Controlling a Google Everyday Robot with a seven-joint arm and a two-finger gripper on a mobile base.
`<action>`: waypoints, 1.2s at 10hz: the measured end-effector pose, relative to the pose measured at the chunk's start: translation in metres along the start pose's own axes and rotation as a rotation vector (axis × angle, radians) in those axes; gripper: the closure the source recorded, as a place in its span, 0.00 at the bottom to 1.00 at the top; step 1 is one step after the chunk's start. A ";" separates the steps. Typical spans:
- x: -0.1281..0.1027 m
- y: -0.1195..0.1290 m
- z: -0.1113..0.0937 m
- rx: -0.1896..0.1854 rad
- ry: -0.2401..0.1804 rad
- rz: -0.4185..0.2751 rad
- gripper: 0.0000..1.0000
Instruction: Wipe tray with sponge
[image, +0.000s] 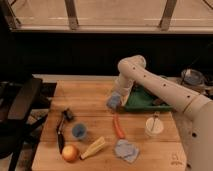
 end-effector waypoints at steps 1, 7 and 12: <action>0.003 -0.004 0.002 -0.007 0.003 -0.011 0.35; 0.011 -0.010 0.022 -0.070 -0.034 -0.073 0.38; 0.006 -0.001 0.024 -0.084 -0.045 -0.084 0.83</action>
